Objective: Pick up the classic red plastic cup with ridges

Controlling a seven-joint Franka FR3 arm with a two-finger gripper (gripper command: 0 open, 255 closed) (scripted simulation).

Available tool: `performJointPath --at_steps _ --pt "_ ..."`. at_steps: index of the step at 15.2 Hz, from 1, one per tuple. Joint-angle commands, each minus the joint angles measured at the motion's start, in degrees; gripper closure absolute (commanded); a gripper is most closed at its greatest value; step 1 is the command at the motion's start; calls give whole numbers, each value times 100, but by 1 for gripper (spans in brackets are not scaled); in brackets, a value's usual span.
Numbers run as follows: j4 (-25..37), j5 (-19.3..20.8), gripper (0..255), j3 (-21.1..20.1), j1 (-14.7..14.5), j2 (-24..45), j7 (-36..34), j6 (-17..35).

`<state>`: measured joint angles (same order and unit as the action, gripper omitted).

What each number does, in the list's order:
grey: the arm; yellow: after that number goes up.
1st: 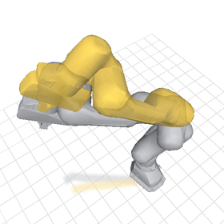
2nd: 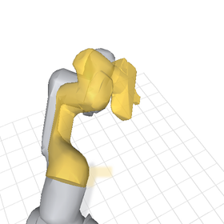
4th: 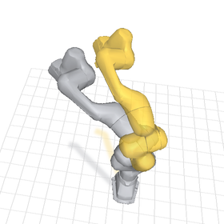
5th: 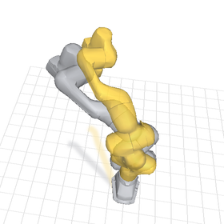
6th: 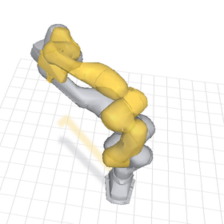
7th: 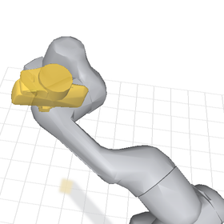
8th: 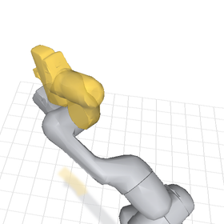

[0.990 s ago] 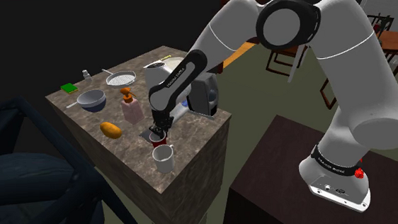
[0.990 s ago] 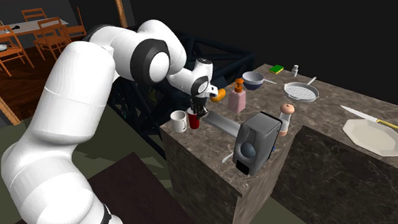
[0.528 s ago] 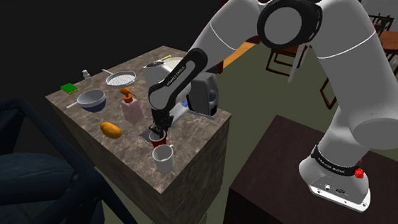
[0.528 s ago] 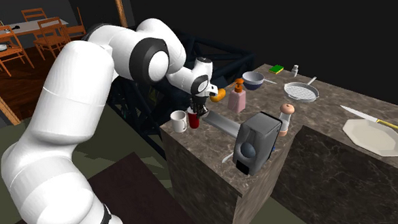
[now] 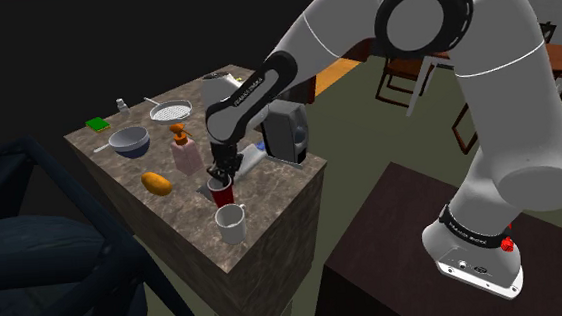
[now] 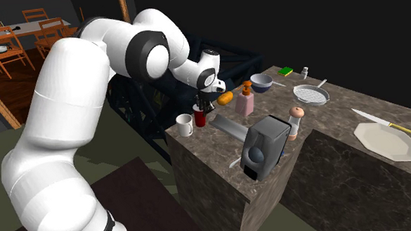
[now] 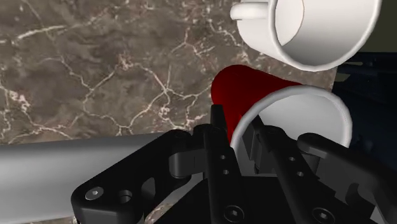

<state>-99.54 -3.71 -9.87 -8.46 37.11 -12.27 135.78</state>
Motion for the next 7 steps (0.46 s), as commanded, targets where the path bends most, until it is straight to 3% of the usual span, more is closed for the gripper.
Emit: performJointPath --at_steps 1,7 --pt "-45 -12 255 -11 14 -141 -5 -95" --pt "-39 -28 255 -27 29 -355 -23 -313"
